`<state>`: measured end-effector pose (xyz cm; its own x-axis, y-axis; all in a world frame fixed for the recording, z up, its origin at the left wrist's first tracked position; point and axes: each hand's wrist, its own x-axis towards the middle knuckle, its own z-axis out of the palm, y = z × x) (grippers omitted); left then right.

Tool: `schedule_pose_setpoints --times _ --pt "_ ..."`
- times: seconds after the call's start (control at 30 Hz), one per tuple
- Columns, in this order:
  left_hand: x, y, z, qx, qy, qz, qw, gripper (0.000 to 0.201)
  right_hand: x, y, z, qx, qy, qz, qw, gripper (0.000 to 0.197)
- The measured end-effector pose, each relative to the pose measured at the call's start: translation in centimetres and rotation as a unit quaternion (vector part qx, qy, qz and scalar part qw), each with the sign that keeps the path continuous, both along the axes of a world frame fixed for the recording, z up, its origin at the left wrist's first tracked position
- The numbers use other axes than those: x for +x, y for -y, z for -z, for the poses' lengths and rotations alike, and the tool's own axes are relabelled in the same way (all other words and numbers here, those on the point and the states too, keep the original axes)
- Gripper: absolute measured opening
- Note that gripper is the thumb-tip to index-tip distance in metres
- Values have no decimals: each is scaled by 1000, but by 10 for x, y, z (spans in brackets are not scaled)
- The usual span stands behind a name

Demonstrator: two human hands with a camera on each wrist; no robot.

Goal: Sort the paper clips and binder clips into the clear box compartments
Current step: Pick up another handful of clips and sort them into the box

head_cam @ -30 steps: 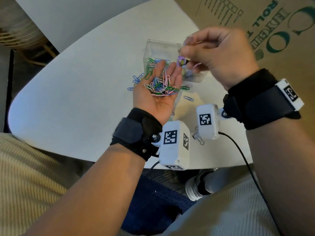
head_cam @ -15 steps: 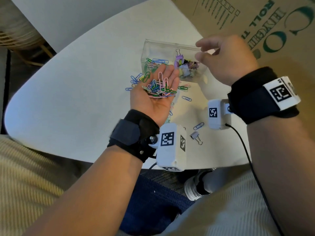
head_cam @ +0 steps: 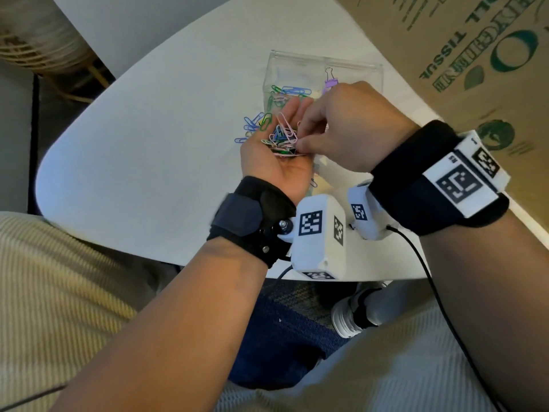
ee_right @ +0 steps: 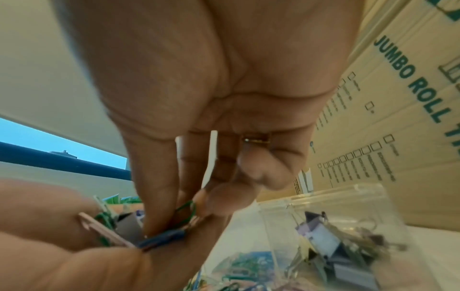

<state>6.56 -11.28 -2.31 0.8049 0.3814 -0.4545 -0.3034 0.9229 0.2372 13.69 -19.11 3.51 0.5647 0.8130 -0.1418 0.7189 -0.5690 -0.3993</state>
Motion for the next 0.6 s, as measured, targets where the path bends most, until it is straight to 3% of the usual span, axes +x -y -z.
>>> schedule_pose_setpoints --times 0.23,0.47,0.6 --pt "2 -2 2 -9 -9 -17 1000 32 2 2 -2 84 -46 10 995 20" --pt "1 0 -2 -3 -25 7 1000 33 -6 -2 2 19 -12 -47 999 17" --pt "0 -2 0 -13 -11 1 1000 33 1 -1 2 82 -72 -17 994 13"
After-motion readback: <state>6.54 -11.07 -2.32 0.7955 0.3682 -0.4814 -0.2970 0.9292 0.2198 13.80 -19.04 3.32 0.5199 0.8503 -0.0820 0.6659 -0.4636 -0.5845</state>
